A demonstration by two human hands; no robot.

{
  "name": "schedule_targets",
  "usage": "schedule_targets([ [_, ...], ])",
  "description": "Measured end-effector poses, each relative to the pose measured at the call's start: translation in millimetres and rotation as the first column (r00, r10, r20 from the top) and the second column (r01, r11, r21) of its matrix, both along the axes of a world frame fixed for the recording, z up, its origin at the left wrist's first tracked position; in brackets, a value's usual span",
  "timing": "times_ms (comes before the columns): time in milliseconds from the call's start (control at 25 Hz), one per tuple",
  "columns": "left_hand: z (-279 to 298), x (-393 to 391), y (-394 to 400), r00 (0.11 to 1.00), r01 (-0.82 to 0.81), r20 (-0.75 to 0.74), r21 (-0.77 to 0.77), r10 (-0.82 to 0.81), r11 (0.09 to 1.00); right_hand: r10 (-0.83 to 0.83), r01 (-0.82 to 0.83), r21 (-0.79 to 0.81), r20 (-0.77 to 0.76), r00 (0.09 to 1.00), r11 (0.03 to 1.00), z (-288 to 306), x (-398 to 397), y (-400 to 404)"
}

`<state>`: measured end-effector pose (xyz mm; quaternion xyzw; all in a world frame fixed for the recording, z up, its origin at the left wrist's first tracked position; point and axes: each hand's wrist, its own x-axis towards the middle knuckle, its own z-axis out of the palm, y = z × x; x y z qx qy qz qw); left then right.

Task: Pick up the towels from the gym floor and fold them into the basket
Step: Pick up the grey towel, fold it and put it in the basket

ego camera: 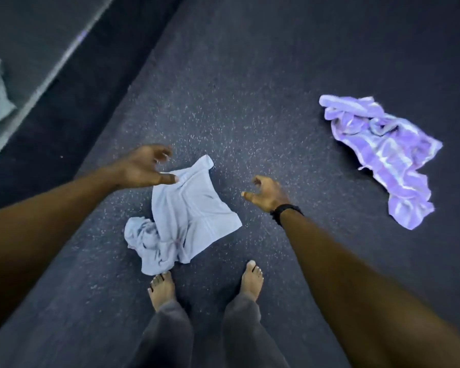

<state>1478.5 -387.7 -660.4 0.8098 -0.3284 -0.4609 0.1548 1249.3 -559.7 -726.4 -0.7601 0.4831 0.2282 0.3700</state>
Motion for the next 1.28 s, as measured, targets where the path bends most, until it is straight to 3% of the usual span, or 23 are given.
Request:
schedule_targets([
  [200, -171, -21, 17, 0.991, 0.013, -0.130, 0.111, 0.002, 0.994, -0.017, 0.025, 0.087, -0.094, 0.995, 0.996, -185, -7, 5],
  [320, -240, -34, 32, 0.987, -0.002, -0.158, 0.169, 0.029, 0.986, 0.029, -0.010, 0.124, -0.153, 0.988, 0.992, -268, -11, 20],
  [480, -278, -33, 40, 0.987, 0.018, -0.159, 0.192, 0.013, 0.981, 0.041, -0.026, 0.069, -0.225, 0.974, 0.997, -321, -15, 37],
  [600, -273, -29, 36, 0.987, 0.006, -0.157, 0.161, 0.019, 0.987, 0.134, -0.151, -0.068, -0.208, 0.969, 0.986, -307, -9, 40],
  [720, -227, -21, 24, 0.986, -0.042, -0.158, 0.111, 0.060, 0.993, 0.042, -0.037, -0.047, 0.103, 0.994, 0.998, -237, 7, 31],
  [840, -128, -6, 4, 0.992, -0.039, -0.123, 0.013, 0.040, 0.999, 0.018, 0.002, -0.062, 0.315, 0.949, 0.998, -129, 36, -4],
  [1080, 136, 41, -9, 0.990, -0.131, 0.032, -0.185, 0.140, 0.974, 0.252, -0.149, -0.247, 0.462, 0.850, 0.957, 177, 133, -56],
  [1280, 364, 85, 23, 0.928, -0.201, 0.223, -0.379, 0.299, 0.904, 0.560, -0.376, -0.433, 0.468, 0.683, 0.820, 440, 209, -47],
])
